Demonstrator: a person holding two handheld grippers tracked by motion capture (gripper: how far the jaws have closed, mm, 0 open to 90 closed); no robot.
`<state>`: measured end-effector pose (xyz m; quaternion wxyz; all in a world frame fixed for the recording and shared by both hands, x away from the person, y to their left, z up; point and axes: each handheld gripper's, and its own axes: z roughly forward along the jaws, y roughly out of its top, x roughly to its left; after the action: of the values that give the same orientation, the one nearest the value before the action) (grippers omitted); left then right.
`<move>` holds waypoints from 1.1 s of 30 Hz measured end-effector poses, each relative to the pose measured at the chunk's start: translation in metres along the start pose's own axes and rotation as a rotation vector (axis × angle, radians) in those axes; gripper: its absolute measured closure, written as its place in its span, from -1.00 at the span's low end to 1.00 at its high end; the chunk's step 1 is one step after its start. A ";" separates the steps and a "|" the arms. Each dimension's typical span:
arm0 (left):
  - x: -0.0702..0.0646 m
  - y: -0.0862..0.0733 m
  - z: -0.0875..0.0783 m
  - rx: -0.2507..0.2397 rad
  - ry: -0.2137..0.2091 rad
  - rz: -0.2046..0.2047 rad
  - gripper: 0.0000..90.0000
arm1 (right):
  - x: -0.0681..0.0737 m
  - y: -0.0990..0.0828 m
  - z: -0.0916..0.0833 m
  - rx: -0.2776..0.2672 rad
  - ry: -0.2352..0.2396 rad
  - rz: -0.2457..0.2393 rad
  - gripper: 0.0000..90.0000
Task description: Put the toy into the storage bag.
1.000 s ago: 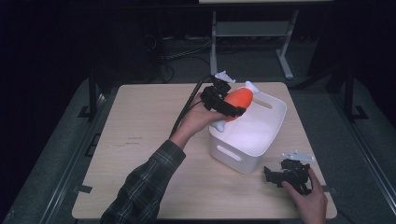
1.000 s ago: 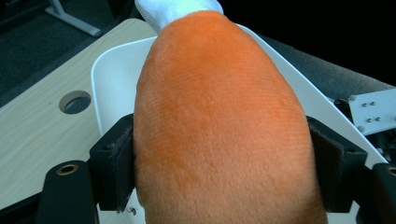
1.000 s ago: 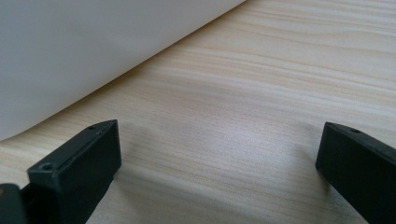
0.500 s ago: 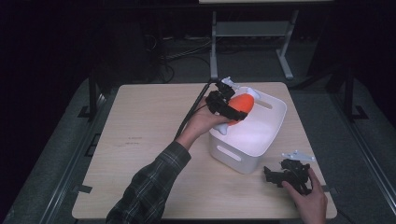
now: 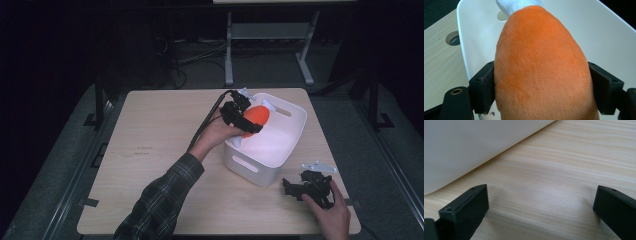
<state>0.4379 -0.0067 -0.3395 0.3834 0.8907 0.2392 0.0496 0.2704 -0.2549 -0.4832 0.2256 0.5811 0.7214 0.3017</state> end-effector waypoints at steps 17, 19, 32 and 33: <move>0.000 -0.001 -0.001 -0.006 0.002 0.019 -0.71 | 0.000 0.000 0.000 -0.001 0.000 0.000 -1.00; 0.000 0.000 -0.003 -0.011 0.004 0.019 -0.71 | 0.000 0.000 0.000 -0.001 0.000 0.000 -1.00; 0.001 -0.002 -0.033 -0.041 0.008 0.040 -0.70 | 0.000 0.000 0.000 0.000 0.002 0.003 -1.00; 0.002 -0.003 -0.036 -0.044 0.010 0.042 -0.70 | 0.000 0.000 0.000 -0.001 0.002 0.000 -1.00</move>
<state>0.4284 0.0192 -0.3166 0.4005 0.8866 0.2213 0.0675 0.2705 -0.2549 -0.4832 0.2252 0.5807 0.7215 0.3024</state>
